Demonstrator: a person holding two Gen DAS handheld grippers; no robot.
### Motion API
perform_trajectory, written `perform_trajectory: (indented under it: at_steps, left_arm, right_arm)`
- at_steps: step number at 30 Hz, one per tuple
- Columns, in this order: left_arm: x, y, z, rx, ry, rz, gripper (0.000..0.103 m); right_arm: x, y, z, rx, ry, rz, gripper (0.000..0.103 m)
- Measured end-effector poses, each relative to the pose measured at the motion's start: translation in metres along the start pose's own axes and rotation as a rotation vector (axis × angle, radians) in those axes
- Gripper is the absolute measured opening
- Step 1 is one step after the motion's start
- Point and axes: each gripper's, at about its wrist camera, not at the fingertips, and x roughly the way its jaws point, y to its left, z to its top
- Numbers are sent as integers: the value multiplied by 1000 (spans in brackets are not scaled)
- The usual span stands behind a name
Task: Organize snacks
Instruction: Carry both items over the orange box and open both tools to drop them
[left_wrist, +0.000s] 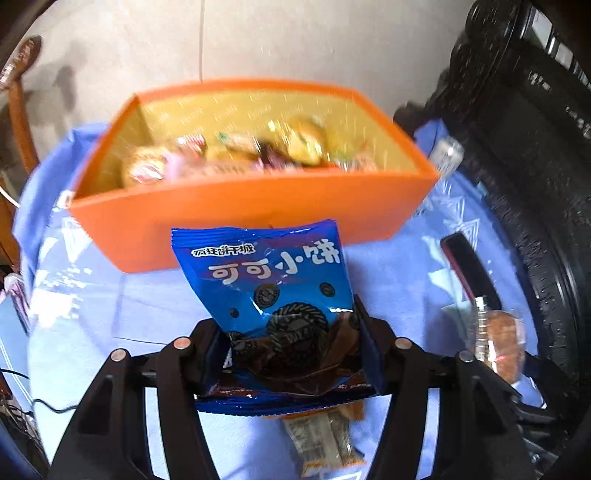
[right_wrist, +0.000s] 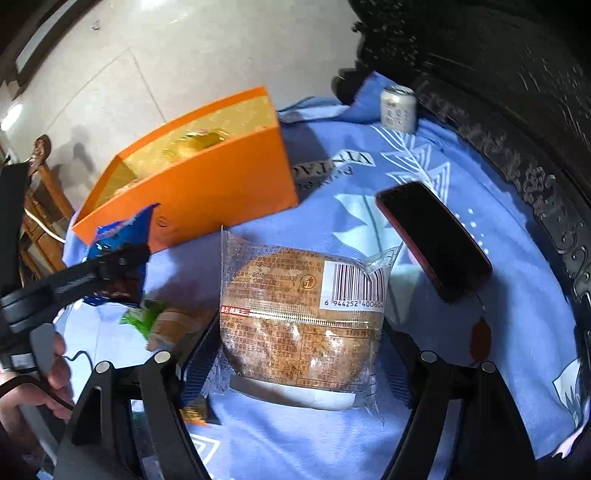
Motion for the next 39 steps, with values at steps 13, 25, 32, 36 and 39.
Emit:
perform_trajectory:
  at_steps: [13,25,32,36,39]
  left_arm:
    - [-71,46,46,-39,-157,75,58]
    - [-75,76,133,-21,-241,111,58]
    - [-53,82,182,-17,-257,148,99]
    - [-53,92,185,-80,-249,162,99]
    - [-55,95,172,-82,-235,155,99]
  right_arm:
    - [-27,53,57,-128,-106,80,79]
    - [-24,101,162,-233,-243,129,79]
    - [14,118,214,-257,-201,112,89]
    - [18,114,217,-230,-162,95,100]
    - [16,111,205,-227,-135,88,100]
